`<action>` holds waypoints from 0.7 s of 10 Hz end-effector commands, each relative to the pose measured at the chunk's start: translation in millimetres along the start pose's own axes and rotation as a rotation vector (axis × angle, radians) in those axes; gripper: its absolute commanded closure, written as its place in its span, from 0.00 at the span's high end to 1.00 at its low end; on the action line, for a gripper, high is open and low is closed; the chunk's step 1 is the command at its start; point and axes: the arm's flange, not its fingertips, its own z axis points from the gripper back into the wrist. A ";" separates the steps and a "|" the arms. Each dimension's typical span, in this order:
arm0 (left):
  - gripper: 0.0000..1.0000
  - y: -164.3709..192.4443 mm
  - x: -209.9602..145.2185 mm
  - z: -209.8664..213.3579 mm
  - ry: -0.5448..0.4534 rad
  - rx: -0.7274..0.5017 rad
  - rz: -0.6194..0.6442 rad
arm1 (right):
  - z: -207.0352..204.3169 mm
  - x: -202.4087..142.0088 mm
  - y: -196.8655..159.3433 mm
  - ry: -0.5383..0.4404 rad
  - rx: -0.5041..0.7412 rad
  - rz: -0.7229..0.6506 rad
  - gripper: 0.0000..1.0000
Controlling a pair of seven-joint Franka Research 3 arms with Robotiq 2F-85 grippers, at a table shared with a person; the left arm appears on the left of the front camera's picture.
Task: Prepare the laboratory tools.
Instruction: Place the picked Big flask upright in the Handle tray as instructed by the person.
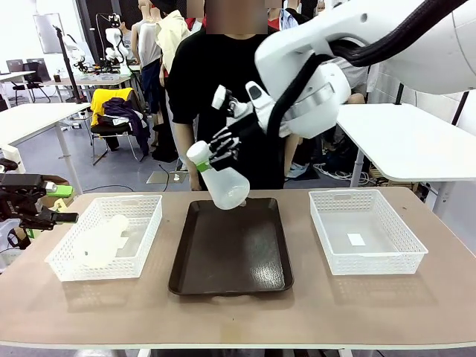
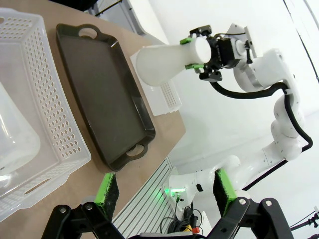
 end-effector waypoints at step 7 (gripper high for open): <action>1.00 -1.3 0.5 0.3 -0.012 -0.016 0.003 | -13.8 -16.8 -13.0 -0.156 0.054 0.029 0.00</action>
